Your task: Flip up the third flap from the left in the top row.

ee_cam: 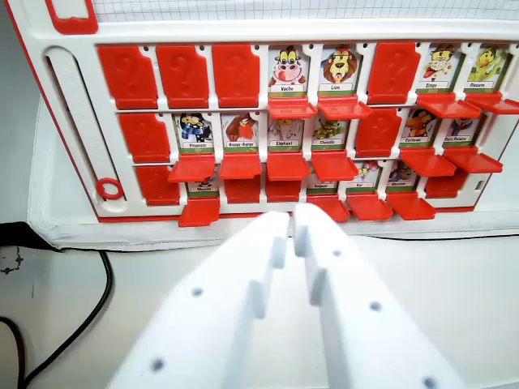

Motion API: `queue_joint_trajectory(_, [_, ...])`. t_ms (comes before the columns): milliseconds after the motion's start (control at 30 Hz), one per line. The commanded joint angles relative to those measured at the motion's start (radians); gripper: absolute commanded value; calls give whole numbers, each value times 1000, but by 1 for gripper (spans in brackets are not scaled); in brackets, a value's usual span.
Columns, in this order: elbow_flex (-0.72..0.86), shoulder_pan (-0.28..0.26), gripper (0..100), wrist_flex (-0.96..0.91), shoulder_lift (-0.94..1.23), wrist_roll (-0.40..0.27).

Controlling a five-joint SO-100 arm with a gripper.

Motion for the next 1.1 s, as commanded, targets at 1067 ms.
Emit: queue_joint_trajectory(1067, [15,15,0,78,176,-31])
